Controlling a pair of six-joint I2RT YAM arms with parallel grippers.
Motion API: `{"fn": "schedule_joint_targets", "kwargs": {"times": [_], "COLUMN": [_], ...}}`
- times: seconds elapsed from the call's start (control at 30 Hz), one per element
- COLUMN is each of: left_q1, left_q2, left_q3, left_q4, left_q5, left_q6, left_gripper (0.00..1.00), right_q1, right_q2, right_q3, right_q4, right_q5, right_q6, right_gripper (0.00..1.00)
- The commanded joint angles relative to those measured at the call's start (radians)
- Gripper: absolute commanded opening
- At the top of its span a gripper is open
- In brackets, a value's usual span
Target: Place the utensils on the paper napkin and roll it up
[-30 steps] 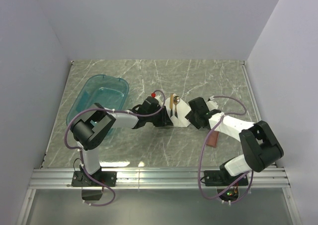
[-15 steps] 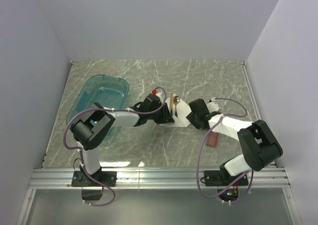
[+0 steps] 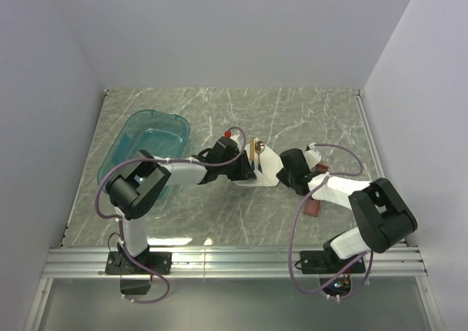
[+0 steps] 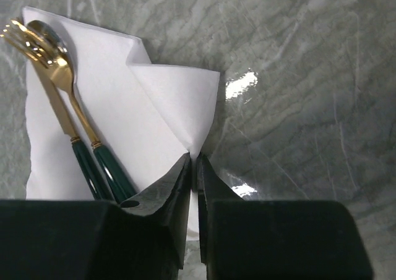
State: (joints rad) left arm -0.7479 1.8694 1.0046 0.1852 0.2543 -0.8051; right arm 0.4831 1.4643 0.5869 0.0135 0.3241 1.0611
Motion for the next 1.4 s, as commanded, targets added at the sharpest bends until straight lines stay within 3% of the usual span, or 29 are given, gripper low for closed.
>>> {"fn": "schedule_joint_targets", "kwargs": {"times": [0.0, 0.2, 0.6, 1.03, 1.37], "left_q1": [-0.002, -0.001, 0.024, 0.041, 0.058], "left_q2": [0.005, 0.01, 0.019, 0.043, 0.066], "left_q3": [0.035, 0.046, 0.068, 0.098, 0.132], "left_q4": [-0.007, -0.026, -0.064, -0.113, -0.179], "left_q5": [-0.018, -0.03, -0.033, -0.038, -0.061], "left_q6": [0.024, 0.026, 0.014, 0.012, -0.025], "left_gripper": [0.31, 0.31, 0.32, 0.32, 0.32], "right_q1": [-0.001, 0.012, 0.077, 0.115, 0.141], "right_q2": [-0.067, -0.045, 0.05, 0.039, 0.068], "right_q3": [-0.025, -0.015, 0.005, 0.005, -0.009], "right_q4": [0.112, 0.202, 0.374, 0.407, 0.493], "right_q5": [0.023, -0.081, -0.247, -0.2, -0.283], "right_q6": [-0.085, -0.219, -0.464, -0.501, -0.55], "right_gripper": [0.12, 0.03, 0.03, 0.02, 0.02]}}
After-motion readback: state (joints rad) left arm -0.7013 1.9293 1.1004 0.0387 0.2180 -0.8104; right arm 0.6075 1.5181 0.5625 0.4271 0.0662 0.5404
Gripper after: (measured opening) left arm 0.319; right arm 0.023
